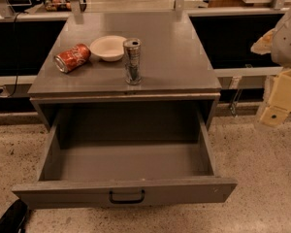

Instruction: Close top drawer

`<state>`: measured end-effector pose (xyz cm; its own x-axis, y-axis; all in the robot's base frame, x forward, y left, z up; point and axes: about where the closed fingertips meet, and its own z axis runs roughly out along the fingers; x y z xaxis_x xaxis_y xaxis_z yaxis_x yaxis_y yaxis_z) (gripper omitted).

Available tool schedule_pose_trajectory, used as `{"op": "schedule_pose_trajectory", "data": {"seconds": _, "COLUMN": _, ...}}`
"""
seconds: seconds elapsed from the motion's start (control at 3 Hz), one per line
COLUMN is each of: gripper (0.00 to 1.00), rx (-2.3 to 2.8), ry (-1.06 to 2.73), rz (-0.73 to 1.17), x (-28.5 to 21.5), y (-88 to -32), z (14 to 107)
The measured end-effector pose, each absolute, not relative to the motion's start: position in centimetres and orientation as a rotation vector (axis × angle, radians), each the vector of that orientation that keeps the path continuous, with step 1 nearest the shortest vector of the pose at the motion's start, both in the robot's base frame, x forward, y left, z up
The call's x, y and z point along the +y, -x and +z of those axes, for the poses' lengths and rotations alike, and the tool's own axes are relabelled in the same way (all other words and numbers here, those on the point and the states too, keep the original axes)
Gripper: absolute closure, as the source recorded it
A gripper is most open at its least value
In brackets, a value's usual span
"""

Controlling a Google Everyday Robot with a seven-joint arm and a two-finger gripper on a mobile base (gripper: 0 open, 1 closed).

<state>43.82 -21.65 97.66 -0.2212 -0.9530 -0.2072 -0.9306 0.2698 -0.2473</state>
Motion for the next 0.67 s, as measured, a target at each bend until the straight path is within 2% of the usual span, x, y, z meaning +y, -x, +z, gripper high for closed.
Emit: {"op": "schedule_pose_trajectory", "data": {"seconds": 0.67, "gripper": 0.0, "rx": 2.196, "ry": 1.731, "rz": -0.098, "x": -20.0, "y": -44.2, "z": 95.6}}
